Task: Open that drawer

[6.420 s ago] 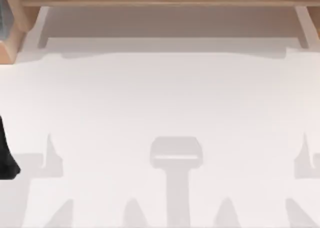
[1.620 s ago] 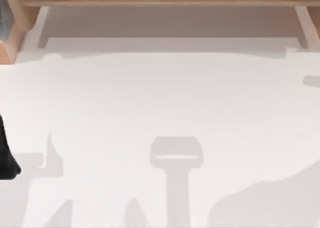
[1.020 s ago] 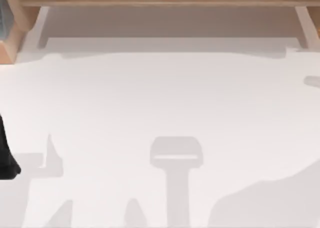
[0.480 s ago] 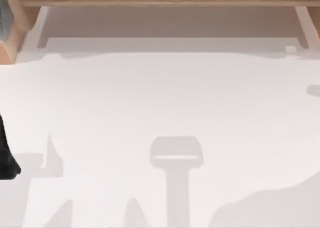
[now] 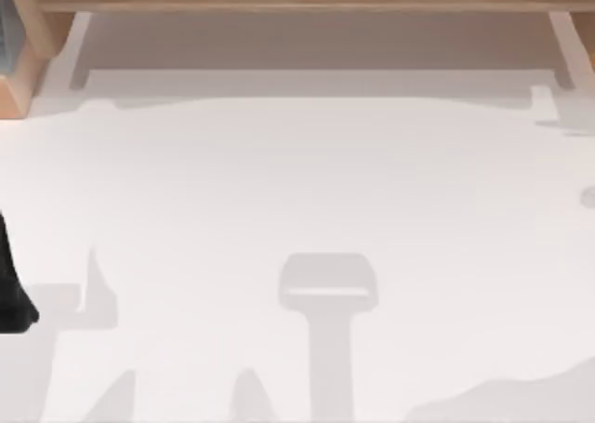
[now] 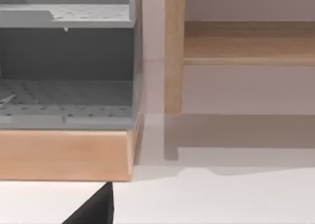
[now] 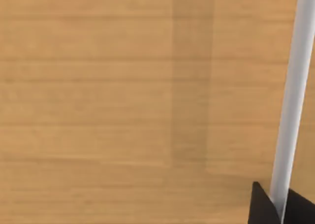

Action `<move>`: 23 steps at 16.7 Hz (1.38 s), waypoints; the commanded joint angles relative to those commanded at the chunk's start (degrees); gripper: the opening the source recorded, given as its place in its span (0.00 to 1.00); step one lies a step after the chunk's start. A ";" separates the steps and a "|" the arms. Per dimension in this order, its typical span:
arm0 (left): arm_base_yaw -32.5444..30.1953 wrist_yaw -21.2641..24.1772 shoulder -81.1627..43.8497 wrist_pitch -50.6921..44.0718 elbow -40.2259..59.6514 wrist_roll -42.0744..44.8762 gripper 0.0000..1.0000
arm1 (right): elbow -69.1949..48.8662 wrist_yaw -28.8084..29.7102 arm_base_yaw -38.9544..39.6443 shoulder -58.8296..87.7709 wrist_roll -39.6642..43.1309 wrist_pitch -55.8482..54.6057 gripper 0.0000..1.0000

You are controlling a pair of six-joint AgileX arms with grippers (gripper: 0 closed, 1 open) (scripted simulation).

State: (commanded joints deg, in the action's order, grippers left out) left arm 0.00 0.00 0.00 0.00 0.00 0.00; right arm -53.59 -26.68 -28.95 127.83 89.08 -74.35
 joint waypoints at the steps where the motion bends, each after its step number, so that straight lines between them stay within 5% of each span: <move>1: 0.00 0.00 0.00 0.00 0.00 0.00 1.00 | -0.29 0.16 0.19 0.30 -0.04 0.14 0.00; 23: 0.00 0.00 0.00 0.00 0.00 0.00 1.00 | 24.66 -11.16 -11.02 -9.21 -0.19 -15.28 0.00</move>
State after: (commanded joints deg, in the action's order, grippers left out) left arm 0.00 0.00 0.00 0.00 0.00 0.00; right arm -28.93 -37.84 -39.97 118.62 88.89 -89.63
